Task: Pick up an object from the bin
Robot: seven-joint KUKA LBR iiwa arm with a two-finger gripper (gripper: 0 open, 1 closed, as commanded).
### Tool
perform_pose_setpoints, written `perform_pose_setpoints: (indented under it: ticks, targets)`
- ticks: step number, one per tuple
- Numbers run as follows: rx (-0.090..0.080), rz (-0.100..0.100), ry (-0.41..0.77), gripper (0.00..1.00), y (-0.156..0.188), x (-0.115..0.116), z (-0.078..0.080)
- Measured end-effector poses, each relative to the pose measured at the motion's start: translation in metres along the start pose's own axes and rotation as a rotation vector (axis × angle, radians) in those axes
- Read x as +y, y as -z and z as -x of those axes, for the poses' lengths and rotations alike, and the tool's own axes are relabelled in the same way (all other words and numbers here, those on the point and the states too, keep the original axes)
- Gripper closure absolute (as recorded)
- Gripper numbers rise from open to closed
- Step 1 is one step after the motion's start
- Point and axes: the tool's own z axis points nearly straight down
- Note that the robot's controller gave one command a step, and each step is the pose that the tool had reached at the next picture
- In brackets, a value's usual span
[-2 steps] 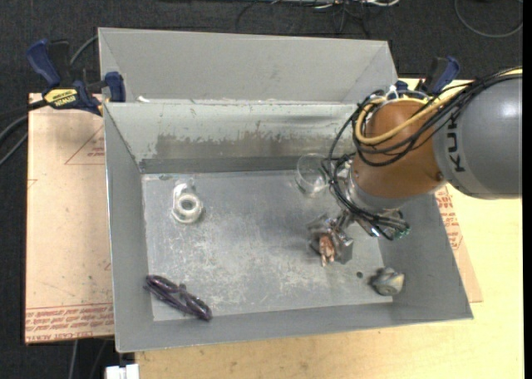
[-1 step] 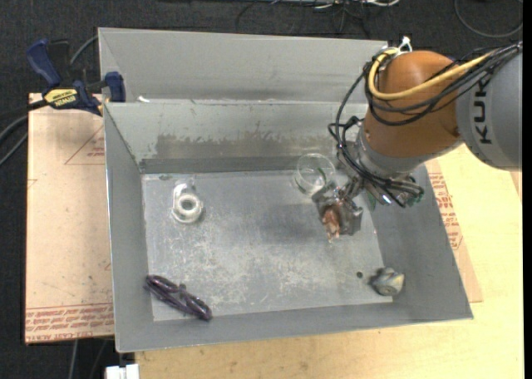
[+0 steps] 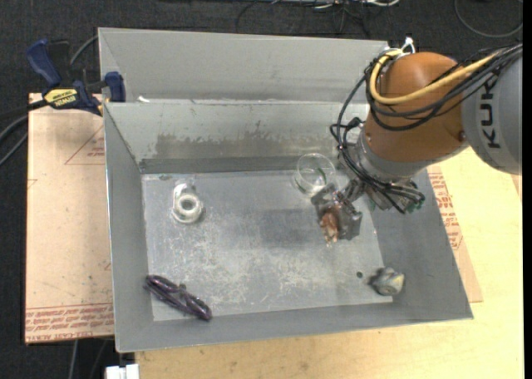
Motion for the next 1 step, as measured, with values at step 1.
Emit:
perform_pose_setpoints:
  ticks: [1]
  targets:
    - [0.002, 0.001, 0.141, 1.0, 0.1955, 0.0018, 0.0232]
